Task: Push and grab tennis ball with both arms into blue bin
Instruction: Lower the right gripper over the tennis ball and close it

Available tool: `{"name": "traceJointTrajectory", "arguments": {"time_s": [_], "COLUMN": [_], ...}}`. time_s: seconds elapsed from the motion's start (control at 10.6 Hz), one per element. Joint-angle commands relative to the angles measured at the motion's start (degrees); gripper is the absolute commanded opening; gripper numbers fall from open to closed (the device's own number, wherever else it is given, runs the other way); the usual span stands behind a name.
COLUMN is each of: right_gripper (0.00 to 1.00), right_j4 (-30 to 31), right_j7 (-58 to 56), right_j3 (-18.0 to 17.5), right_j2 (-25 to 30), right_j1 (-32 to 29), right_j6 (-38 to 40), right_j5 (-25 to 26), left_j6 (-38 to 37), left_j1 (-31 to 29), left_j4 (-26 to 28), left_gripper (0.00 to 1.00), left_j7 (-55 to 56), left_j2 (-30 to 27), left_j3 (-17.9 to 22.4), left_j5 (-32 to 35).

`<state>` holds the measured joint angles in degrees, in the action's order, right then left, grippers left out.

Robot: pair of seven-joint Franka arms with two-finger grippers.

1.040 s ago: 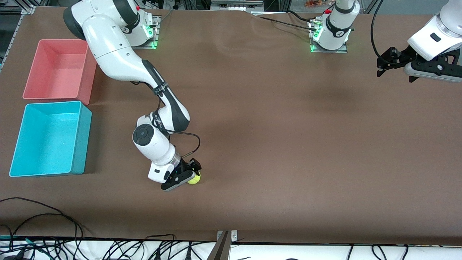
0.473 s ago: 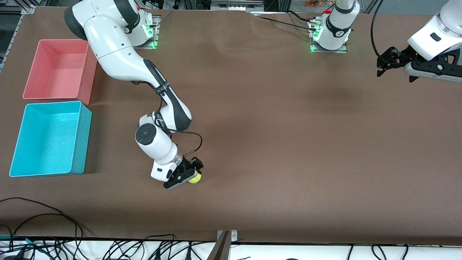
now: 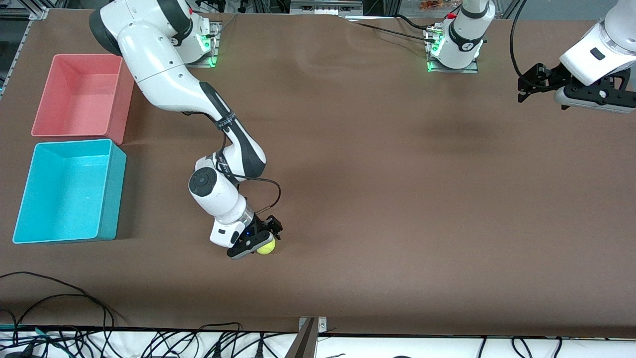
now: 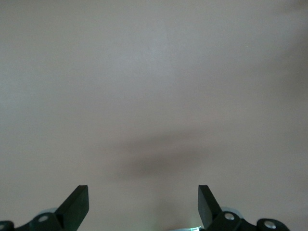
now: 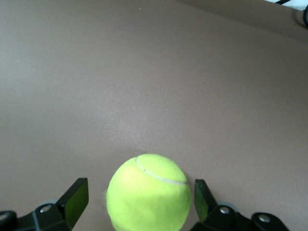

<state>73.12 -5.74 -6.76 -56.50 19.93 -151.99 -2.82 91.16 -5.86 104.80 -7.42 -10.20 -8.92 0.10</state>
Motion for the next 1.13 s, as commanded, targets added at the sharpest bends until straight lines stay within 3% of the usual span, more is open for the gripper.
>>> {"name": "traceJointTrajectory", "arguments": {"time_s": [0.0, 0.09, 0.28, 0.76, 1.04], "right_gripper": [0.86, 0.62, 0.37, 0.34, 0.35], "right_j4": [0.98, 0.98, 0.63, 0.98, 3.16], "right_j7": [-0.23, -0.49, -1.02, -0.41, 1.17], "right_j3": [-0.36, -0.36, -0.27, -0.18, 0.08], "right_j2": [-0.36, -0.36, -0.27, 5.77, 15.25], "right_j1": [-0.06, -0.06, -0.06, -0.94, -3.92], "right_j6": [-2.25, -2.44, -2.44, 4.92, 21.93], "right_j5": [-0.69, -0.61, -0.34, -0.96, -1.04], "left_j6": [-1.69, -1.69, -1.69, -1.69, -1.69], "left_j1": [-0.02, -0.02, -0.02, -0.02, 0.06], "left_j4": [-2.23, -2.23, -2.23, -2.23, -2.23], "left_gripper": [1.00, 1.00, 1.00, 1.00, 1.00], "left_j7": [0.65, 0.65, 0.65, 0.74, 0.74], "left_j2": [1.06, 1.06, 1.06, 1.06, 1.06], "left_j3": [0.04, 0.13, 0.21, 0.13, -0.31], "left_j5": [1.39, 1.39, 1.39, 1.39, 1.39]}}
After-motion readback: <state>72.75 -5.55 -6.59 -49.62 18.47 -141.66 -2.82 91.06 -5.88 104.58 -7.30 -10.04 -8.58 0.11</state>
